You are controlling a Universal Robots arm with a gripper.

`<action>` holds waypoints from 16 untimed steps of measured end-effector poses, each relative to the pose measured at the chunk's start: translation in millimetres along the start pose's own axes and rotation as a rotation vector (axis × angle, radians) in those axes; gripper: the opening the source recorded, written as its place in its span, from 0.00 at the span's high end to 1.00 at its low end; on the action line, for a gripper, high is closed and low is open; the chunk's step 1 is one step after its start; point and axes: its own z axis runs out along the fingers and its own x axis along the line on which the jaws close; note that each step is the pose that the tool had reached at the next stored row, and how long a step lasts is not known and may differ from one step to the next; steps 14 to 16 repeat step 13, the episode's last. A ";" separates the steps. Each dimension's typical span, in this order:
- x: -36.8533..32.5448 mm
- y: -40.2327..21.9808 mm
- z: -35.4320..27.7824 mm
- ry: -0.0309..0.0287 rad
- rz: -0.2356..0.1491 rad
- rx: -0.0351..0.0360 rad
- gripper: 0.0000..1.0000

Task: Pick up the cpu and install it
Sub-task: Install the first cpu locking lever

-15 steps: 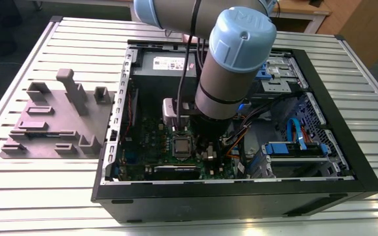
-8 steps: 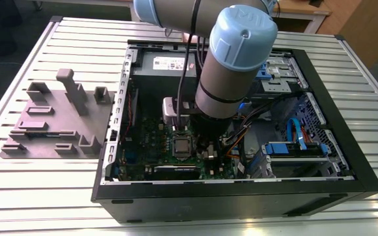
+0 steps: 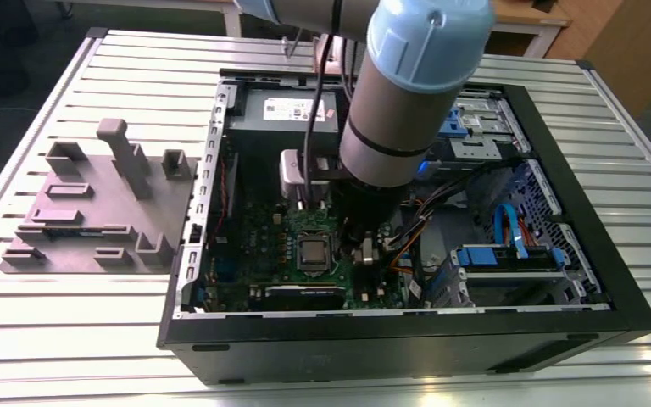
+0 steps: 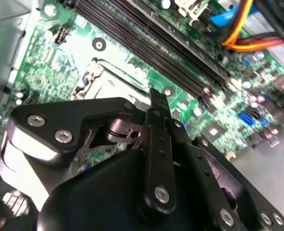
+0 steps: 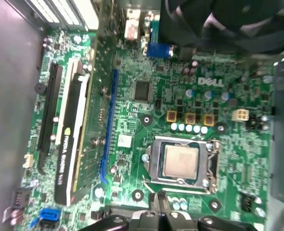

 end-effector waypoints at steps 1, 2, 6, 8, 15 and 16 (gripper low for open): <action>0.0 0.2 -2.6 -0.0004 0.000 0.0001 0.89; 0.0 0.2 -2.9 -0.0007 0.000 0.0002 0.89; 0.0 0.2 -3.0 -0.0006 0.000 0.0002 0.89; 0.0 0.2 -3.1 -0.0006 0.000 0.0002 0.89; 0.0 0.2 -3.2 -0.0006 0.000 0.0001 0.89; 0.0 0.2 -3.2 -0.0006 0.000 0.0001 0.89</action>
